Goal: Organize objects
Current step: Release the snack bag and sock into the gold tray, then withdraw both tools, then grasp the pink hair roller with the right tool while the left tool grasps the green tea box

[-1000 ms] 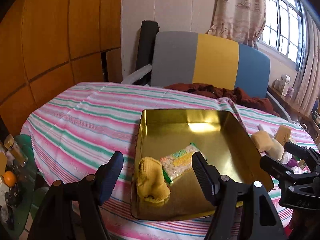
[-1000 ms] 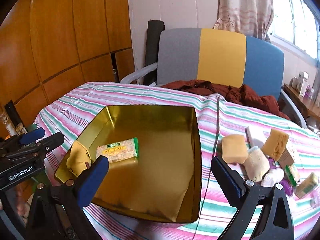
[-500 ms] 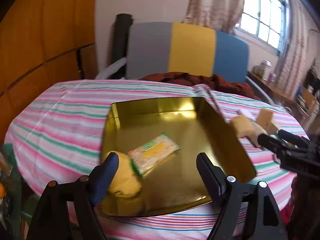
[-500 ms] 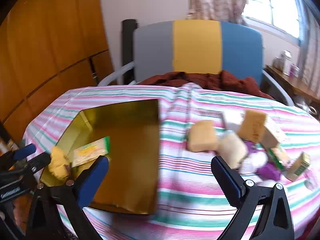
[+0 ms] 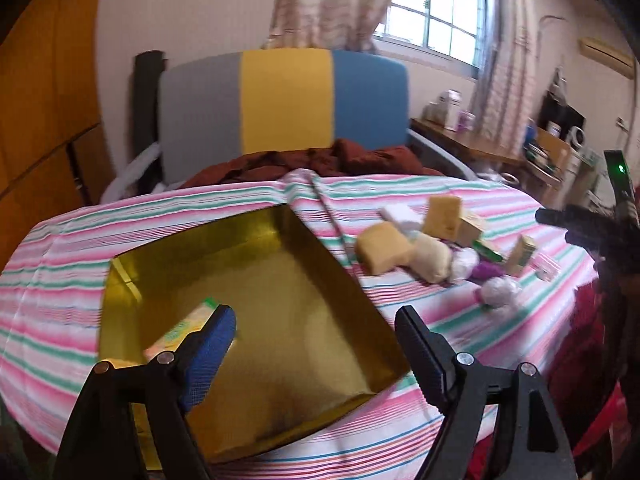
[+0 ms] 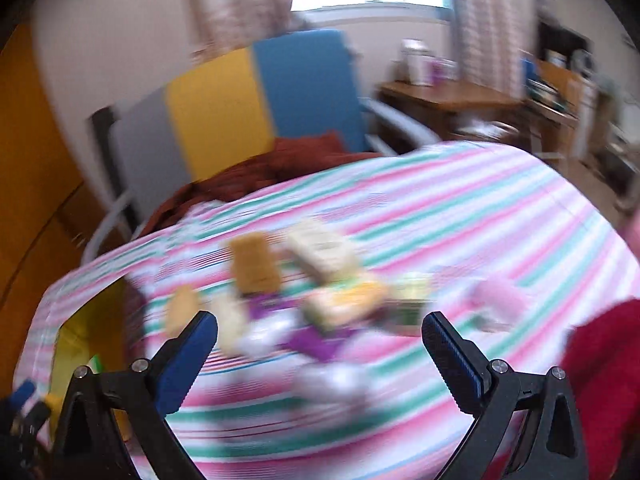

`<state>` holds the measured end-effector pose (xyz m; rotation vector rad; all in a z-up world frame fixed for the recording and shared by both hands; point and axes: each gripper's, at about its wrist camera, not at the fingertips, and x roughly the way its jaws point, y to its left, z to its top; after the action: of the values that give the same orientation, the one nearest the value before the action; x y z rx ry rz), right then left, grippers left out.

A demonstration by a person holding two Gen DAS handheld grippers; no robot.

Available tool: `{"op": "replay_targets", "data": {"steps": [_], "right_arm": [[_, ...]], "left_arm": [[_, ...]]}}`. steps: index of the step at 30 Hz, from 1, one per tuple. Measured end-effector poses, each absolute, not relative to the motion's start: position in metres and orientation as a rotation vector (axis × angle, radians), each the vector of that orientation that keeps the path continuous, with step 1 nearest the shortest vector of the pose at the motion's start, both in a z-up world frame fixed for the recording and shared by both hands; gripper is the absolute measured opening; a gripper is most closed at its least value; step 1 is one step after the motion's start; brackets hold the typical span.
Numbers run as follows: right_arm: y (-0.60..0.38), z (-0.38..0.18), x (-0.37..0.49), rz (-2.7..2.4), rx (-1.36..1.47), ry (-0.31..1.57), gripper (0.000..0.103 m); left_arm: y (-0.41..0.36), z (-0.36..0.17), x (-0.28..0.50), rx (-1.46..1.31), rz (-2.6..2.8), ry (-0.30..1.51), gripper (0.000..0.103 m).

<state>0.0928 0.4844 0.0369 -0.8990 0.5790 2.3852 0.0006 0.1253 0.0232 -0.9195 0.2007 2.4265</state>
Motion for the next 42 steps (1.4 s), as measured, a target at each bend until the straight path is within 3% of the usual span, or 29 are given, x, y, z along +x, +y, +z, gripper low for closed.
{"op": "replay_targets", "data": {"steps": [9,15,33,35,36,42], "right_arm": [[0.587,0.030,0.140,2.085,-0.870,0.849,0.103],[0.619,-0.001,0.130,1.956,-0.986,0.932,0.103],[0.656,-0.059,0.102,1.742,-1.091,0.979,0.102],[0.658,-0.065,0.101,1.731,-1.120,0.985,0.091],[0.659,-0.067,0.102,1.729,-1.122,1.003,0.073],[0.655,-0.055,0.110,1.808,-1.056,1.018,0.070]], "left_arm": [[0.179,0.017,0.013,-0.906,2.275,0.287,0.083],[0.195,0.007,0.016,-0.936,2.216,0.312,0.084],[0.201,-0.010,-0.002,-0.994,2.173,0.260,0.085],[0.204,-0.010,-0.002,-0.989,2.172,0.265,0.085],[0.207,-0.010,-0.003,-0.988,2.167,0.267,0.085],[0.228,-0.010,-0.002,-0.971,2.130,0.295,0.085]]}}
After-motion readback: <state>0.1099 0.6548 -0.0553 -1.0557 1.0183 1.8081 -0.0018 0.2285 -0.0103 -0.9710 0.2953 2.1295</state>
